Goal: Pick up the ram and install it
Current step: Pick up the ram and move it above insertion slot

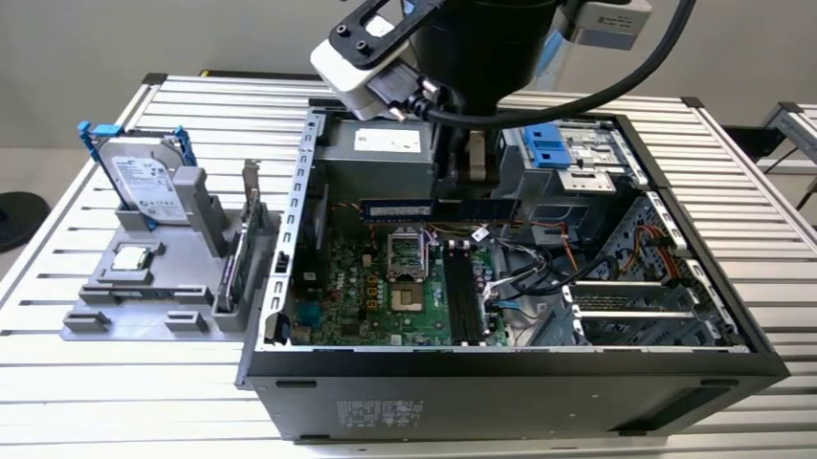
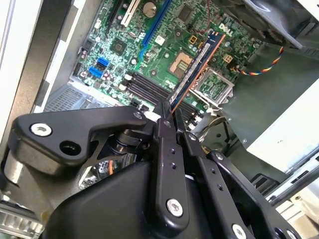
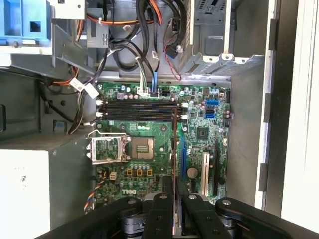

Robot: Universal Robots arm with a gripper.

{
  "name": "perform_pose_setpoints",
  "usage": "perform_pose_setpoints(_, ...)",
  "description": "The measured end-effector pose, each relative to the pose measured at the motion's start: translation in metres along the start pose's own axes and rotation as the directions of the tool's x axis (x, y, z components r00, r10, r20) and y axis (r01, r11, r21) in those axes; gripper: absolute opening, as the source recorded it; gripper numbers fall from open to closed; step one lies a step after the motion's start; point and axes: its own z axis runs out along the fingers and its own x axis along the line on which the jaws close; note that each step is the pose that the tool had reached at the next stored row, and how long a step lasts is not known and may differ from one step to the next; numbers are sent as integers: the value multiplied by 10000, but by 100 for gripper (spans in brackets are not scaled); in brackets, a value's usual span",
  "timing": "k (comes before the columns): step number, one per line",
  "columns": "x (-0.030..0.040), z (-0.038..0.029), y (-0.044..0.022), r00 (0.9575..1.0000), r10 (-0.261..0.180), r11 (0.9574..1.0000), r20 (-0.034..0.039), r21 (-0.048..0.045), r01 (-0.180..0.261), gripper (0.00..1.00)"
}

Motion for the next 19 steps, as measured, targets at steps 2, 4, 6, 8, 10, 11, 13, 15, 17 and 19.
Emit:
perform_pose_setpoints(2, 0, 0, 0, 9998, -215, 9998, 3, -7, 215, 0)
perform_pose_setpoints(4, 0, 0, 0, 9991, -430, 9991, 5, -14, 430, 0)
perform_pose_setpoints(6, 0, 0, 0, 9979, -650, 9979, 9, -21, 650, 0)
perform_pose_setpoints(8, 0, 0, 0, 9963, -865, 9962, 12, -28, 865, 0)
perform_pose_setpoints(10, 0, 0, 0, 9943, -1067, 9943, 15, -34, 1067, 0)
perform_pose_setpoints(11, 0, 0, 0, 9932, -1168, 9931, 16, -37, 1168, 0)
perform_pose_setpoints(13, 0, 0, 0, 9905, -1373, 9905, 19, -44, 1373, 0)
perform_pose_setpoints(15, 0, 0, 0, 9876, -1570, 9876, 22, -50, 1570, 0)
perform_pose_setpoints(17, 0, 0, 0, 9843, -1764, 9843, 25, -56, 1765, 0)
perform_pose_setpoints(19, 0, 0, 0, 9804, -1968, 9804, 29, -62, 1969, 0)
